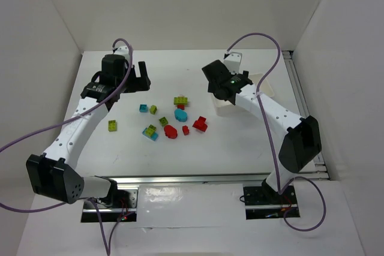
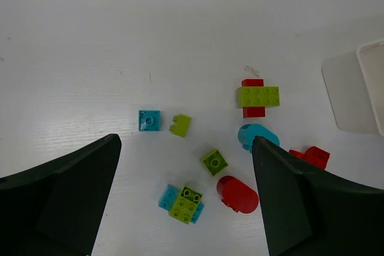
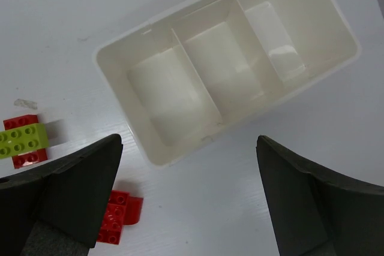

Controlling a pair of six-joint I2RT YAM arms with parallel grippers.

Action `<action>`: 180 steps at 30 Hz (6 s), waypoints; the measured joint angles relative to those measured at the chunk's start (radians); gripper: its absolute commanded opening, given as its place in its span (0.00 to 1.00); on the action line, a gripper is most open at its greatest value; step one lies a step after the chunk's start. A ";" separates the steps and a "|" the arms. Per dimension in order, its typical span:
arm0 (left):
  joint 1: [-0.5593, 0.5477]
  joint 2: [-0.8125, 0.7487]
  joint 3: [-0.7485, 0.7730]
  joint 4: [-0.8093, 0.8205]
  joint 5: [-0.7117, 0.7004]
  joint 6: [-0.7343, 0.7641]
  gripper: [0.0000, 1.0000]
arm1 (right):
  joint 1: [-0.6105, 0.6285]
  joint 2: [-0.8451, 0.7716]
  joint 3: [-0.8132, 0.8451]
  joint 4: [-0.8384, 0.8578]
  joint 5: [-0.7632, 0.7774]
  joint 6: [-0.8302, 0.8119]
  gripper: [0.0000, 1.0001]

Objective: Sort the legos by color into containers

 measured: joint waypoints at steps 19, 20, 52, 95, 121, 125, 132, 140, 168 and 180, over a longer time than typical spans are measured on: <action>0.000 0.000 0.000 0.004 0.022 -0.001 1.00 | 0.060 -0.150 -0.103 0.069 -0.099 0.025 0.88; 0.000 0.000 0.000 0.004 0.023 -0.001 1.00 | 0.089 -0.161 -0.121 0.082 -0.117 0.039 0.87; 0.000 -0.017 -0.011 -0.005 0.029 -0.003 1.00 | 0.197 0.232 -0.208 0.169 -0.262 0.356 0.72; -0.096 -0.025 -0.135 0.264 0.916 0.173 1.00 | -0.341 -0.303 -0.364 0.548 -1.584 0.105 0.22; -0.334 -0.135 -0.441 0.807 0.804 0.294 0.90 | -0.323 -0.305 -0.478 0.797 -1.834 0.373 0.23; -0.343 -0.124 -0.441 0.837 0.797 0.292 0.85 | -0.305 -0.305 -0.480 0.838 -1.835 0.402 0.23; -0.348 -0.104 -0.441 0.855 0.761 0.289 0.77 | -0.283 -0.298 -0.486 0.887 -1.838 0.433 0.23; -0.349 -0.104 -0.441 0.886 0.747 0.273 0.61 | -0.282 -0.295 -0.486 0.893 -1.834 0.446 0.23; -0.350 -0.119 -0.434 0.790 0.643 0.262 0.00 | -0.424 -0.279 -0.437 0.608 -1.757 0.225 0.20; -0.333 0.028 -0.129 0.433 0.489 0.140 0.00 | -0.379 -0.071 -0.097 0.282 -0.989 -0.030 0.20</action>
